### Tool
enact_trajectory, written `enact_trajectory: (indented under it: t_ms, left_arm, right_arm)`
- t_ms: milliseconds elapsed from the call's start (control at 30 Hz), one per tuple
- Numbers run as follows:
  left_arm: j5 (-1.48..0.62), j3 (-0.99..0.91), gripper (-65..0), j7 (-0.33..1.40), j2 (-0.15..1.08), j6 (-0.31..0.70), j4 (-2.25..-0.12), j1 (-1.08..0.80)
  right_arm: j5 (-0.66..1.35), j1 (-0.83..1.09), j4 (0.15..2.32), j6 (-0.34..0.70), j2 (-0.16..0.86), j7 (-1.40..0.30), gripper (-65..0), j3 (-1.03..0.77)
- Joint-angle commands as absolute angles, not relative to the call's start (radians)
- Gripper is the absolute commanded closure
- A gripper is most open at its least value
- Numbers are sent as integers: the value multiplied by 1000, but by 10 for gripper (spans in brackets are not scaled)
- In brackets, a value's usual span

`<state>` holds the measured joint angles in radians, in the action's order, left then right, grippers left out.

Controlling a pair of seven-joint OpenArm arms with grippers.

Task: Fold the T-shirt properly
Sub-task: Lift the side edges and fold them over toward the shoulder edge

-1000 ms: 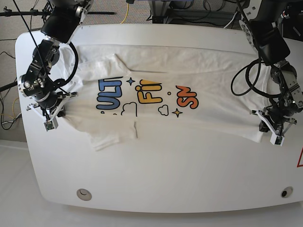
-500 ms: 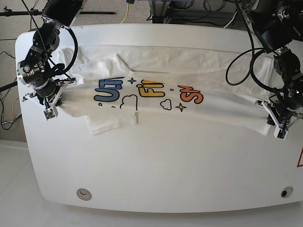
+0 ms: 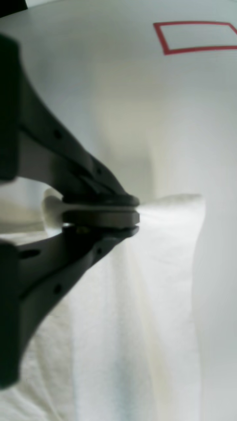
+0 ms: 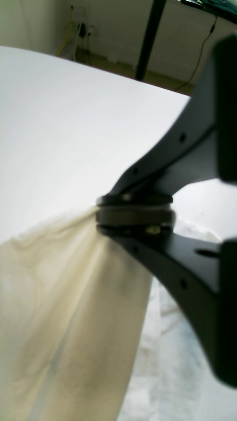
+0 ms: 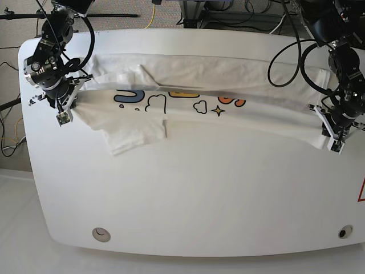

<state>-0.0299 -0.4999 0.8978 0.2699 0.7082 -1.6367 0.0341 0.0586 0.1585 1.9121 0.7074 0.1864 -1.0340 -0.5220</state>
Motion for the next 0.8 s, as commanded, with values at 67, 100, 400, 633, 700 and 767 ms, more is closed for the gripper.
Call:
enact_trajectory:
  t_ms: [67,100,400,633,700,767]
  left_arm:
    - [-22,-504,-6,886,291,698,-1662,15]
    - [-22,-504,-6,886,291,698,-1662,7]
    - [-22,-504,-6,886,291,698,-1661,-59]
    - [-22,-506,-6,886,286,698,-1646,-96]
    - [-22,-506,-6,886,285,698,-1630,-102]
    - [-22,-506,-6,886,285,698,-1606,-104]
  right_arm:
    - [47,189,1936,698,205,-1033,0,-530]
    - [47,199,1936,698,205,-1033,0,-530]
    - [47,251,1936,698,205,-1033,0,-532]
    - [47,272,1928,698,205,-1033,0,-532]
    - [47,274,1922,698,200,-1033,0,-532]
    - [45,275,1906,698,185,-1033,0,-532]
